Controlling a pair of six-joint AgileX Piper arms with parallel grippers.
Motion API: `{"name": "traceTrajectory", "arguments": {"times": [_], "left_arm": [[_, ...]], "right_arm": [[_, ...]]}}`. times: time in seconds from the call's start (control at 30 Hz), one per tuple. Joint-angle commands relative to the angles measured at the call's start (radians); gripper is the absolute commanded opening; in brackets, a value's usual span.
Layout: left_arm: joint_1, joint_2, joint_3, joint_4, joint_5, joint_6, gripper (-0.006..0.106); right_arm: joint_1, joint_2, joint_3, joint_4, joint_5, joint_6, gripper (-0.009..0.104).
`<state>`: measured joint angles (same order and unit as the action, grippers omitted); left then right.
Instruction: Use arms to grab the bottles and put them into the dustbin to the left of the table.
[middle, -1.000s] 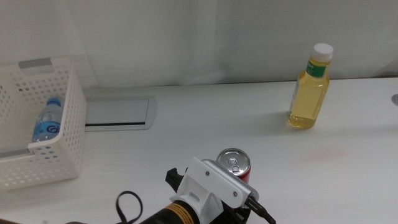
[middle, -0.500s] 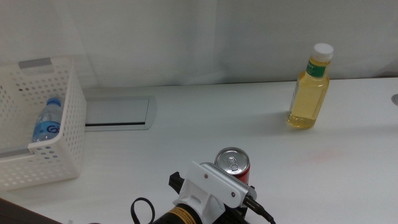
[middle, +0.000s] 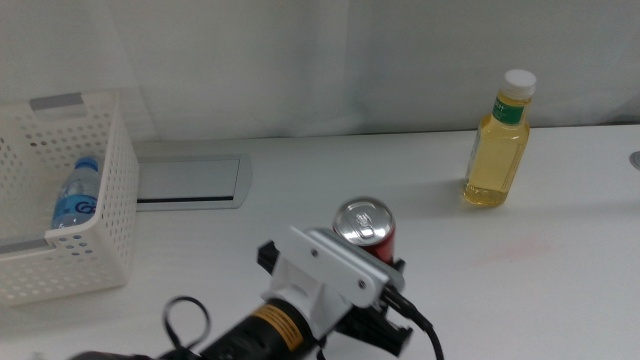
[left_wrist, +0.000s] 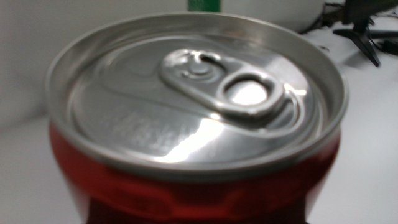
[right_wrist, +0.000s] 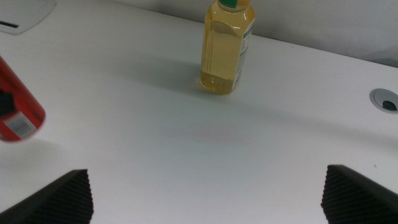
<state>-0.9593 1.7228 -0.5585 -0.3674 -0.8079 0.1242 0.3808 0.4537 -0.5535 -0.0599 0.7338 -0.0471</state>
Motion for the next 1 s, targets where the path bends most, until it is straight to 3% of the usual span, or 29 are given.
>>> {"name": "traceTrajectory", "arguments": {"times": [0.0,0.37,0.6,0.8,0.97], "left_arm": [[0.033,-0.085,-0.009,-0.033,0.002,0.058,-0.003],[0.376,-0.403,-0.222,-0.034,0.625,0.317,-0.003],[0.624,-0.472,-0.449,-0.029,1.000,0.380,-0.003],[0.849,-0.472,-0.580,0.017,1.234,0.364,-0.003],[1.018,-0.472,-0.625,0.175,1.305,0.109,-0.003]], "right_arm": [[-0.007,-0.005,-0.005,-0.012,-0.013,-0.002,0.103],[-0.007,-0.005,-0.005,-0.005,-0.014,-0.002,0.103],[-0.007,-0.005,-0.005,0.000,-0.021,-0.002,0.103],[-0.007,-0.005,-0.005,0.004,-0.071,-0.002,0.103],[-0.007,-0.005,-0.005,0.011,-0.075,-0.002,0.103]]}}
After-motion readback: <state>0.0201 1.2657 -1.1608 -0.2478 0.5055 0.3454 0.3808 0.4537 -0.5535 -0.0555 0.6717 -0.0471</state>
